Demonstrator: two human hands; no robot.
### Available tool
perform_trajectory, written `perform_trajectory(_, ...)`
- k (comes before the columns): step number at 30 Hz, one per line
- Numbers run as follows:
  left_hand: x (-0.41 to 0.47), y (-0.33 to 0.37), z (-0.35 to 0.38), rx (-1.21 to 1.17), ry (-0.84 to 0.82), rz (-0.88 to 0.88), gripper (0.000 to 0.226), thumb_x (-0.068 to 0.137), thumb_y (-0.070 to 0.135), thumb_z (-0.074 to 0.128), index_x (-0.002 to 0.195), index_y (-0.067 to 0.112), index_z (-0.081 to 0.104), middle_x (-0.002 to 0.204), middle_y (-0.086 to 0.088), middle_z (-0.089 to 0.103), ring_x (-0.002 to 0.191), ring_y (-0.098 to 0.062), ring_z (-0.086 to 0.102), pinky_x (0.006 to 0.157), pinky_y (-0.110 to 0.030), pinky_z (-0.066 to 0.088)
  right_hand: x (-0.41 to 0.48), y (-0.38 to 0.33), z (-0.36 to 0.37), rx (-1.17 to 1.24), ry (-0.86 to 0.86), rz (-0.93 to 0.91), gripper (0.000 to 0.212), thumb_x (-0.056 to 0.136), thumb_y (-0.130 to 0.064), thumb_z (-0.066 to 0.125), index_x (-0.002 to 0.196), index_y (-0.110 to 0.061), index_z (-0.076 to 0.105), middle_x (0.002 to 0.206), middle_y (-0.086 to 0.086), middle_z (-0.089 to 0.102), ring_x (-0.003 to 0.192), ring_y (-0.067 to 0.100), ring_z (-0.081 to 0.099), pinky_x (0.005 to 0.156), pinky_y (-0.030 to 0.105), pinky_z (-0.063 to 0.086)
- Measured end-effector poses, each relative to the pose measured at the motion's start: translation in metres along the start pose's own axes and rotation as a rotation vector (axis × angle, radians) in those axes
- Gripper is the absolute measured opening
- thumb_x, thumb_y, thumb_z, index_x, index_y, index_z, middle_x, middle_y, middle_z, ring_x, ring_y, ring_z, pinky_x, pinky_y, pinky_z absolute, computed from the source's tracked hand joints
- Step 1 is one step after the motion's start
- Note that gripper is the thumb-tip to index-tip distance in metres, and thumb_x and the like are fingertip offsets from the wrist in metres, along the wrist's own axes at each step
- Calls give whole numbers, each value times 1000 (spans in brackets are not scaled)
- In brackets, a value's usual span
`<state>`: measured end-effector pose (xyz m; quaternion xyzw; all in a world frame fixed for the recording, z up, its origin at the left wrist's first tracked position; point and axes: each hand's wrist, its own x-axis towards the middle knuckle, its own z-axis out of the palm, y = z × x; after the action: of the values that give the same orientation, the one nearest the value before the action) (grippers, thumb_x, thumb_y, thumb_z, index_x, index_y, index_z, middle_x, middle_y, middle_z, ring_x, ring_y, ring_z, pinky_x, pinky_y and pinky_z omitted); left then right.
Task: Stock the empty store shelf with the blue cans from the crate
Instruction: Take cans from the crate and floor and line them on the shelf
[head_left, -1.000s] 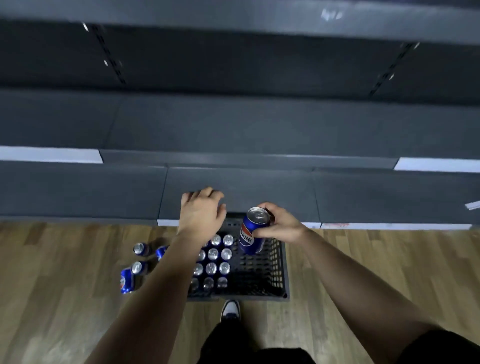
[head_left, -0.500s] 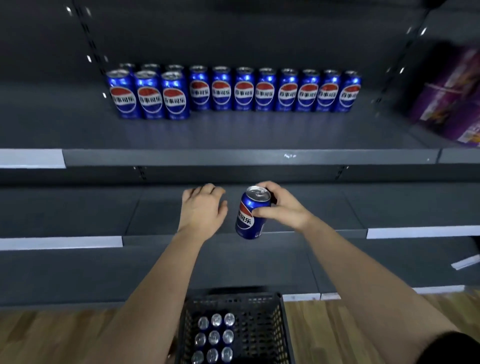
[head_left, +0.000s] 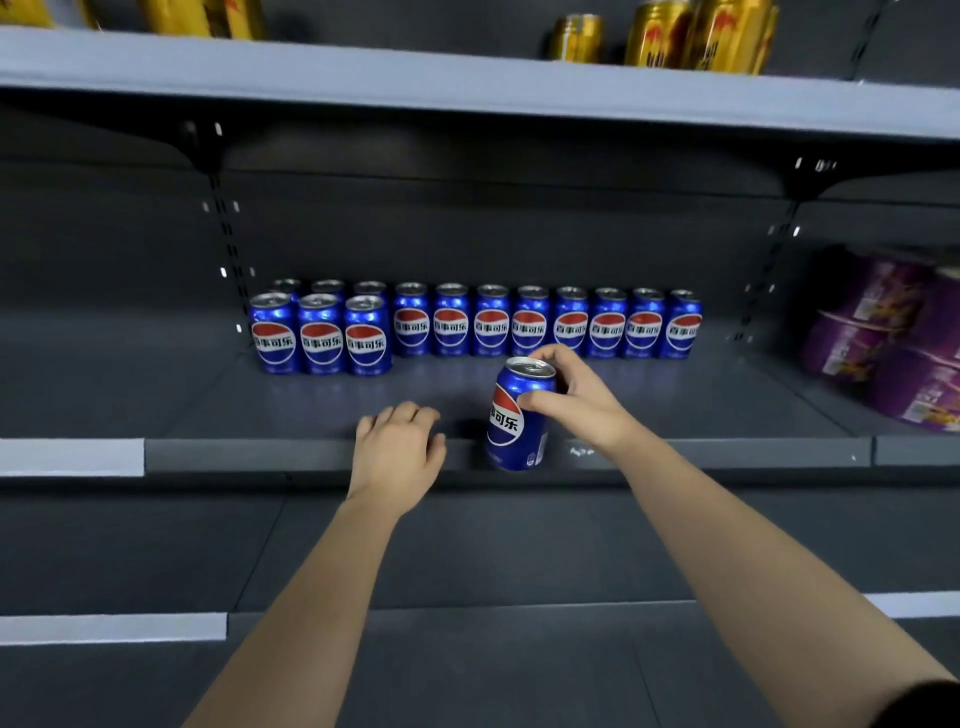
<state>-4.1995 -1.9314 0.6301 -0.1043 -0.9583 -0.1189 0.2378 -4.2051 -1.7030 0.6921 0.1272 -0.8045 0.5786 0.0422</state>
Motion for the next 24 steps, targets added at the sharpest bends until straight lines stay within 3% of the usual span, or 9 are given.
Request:
perform_trajectory(8,13,-8,13,23,-47,-22,32,95,36,43,121,25,58,117,4,59,109,-18,52,95,-34,31,29,3,4,14,45,-6,38,70,-18,73,100,-35,58,100,-8,70,98,15,67,86,33,55)
perform_trajectory(15,13,-11,22,-2,-34,-13,31,95,35,43,116,23,62,113,4,61,106,-19,52,93,-34,32,43,7,9,42,64,10,41,75,-13,74,110,-29,59,106,-7,70,100,11,67,86,33,57)
perform_trajectory(20,17,-14,22,38,-101,3,35,97,40,35,120,27,58,118,8,54,111,-15,45,95,-34,29,47,13,16,37,64,11,45,76,-12,73,114,-32,58,108,-10,69,102,6,65,95,35,54)
perform_trajectory(24,19,-13,26,59,-116,-15,33,96,41,33,117,28,55,117,8,51,109,-16,43,93,-35,30,41,18,21,114,17,39,58,81,-12,69,129,-37,47,118,-9,64,107,6,62,94,25,51)
